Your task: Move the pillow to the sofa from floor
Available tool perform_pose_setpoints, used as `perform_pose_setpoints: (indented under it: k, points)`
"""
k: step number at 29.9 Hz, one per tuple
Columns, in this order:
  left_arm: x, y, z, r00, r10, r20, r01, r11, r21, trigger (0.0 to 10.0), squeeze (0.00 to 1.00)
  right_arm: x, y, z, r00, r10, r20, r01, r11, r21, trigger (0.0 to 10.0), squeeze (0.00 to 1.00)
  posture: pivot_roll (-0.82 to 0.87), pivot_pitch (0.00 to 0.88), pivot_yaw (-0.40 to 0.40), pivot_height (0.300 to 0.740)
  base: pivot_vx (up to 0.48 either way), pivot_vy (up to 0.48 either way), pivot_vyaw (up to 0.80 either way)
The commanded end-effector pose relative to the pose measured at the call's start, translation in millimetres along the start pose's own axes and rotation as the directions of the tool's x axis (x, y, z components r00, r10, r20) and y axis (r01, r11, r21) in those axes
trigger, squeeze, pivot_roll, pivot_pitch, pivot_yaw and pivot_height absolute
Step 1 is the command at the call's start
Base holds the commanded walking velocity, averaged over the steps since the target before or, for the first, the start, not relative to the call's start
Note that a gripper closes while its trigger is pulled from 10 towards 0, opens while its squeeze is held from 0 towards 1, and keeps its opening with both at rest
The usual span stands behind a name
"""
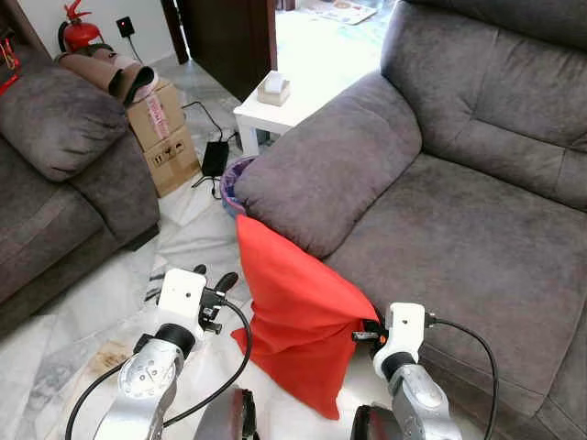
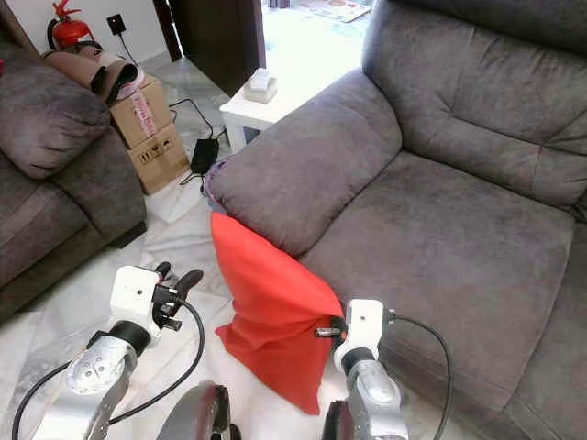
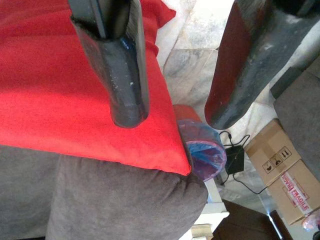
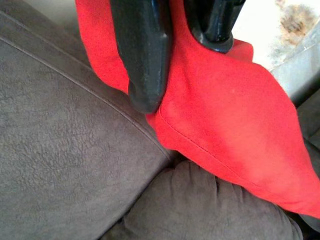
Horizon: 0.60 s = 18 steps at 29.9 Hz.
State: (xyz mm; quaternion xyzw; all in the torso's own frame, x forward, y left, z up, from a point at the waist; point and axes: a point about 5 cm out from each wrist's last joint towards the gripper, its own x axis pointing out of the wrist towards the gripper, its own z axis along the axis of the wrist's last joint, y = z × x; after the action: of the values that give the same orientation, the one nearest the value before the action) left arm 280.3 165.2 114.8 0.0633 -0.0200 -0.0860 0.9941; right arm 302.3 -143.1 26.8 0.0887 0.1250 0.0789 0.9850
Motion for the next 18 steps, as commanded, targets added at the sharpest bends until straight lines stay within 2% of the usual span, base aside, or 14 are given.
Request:
perform_pose_setpoints:
  k: [1, 12, 18]
  points:
    - [-0.7, -1.0, -4.0, 1.000, -0.004, -0.007, 0.004, 1.000, -0.004, 10.0, 0.00, -0.3, -1.3, 10.6, 0.998, 0.007, 0.063, -0.009, 1.000, 0.025, 10.0, 0.00, 0.08, 0.132, 0.044, 0.671, 0.000, 0.000, 0.00]
    - [-0.6, 2.3, -6.8, 0.999, -0.027, -0.025, 0.027, 1.000, -0.013, 10.0, 0.00, -4.3, -6.3, 9.1, 0.998, 0.038, 0.049, -0.038, 0.999, 0.009, 10.0, 0.00, 0.08, 0.124, 0.048, 0.716, 0.000, 0.000, 0.00]
    - [-1.3, 3.8, -12.5, 0.988, -0.136, -0.078, 0.138, 0.990, 0.017, 10.0, 0.00, -3.5, -0.9, 10.5, 0.984, 0.179, 0.013, -0.178, 0.982, -0.068, 10.0, 0.00, 0.08, 0.118, 0.048, 0.740, 0.000, 0.000, 0.00]
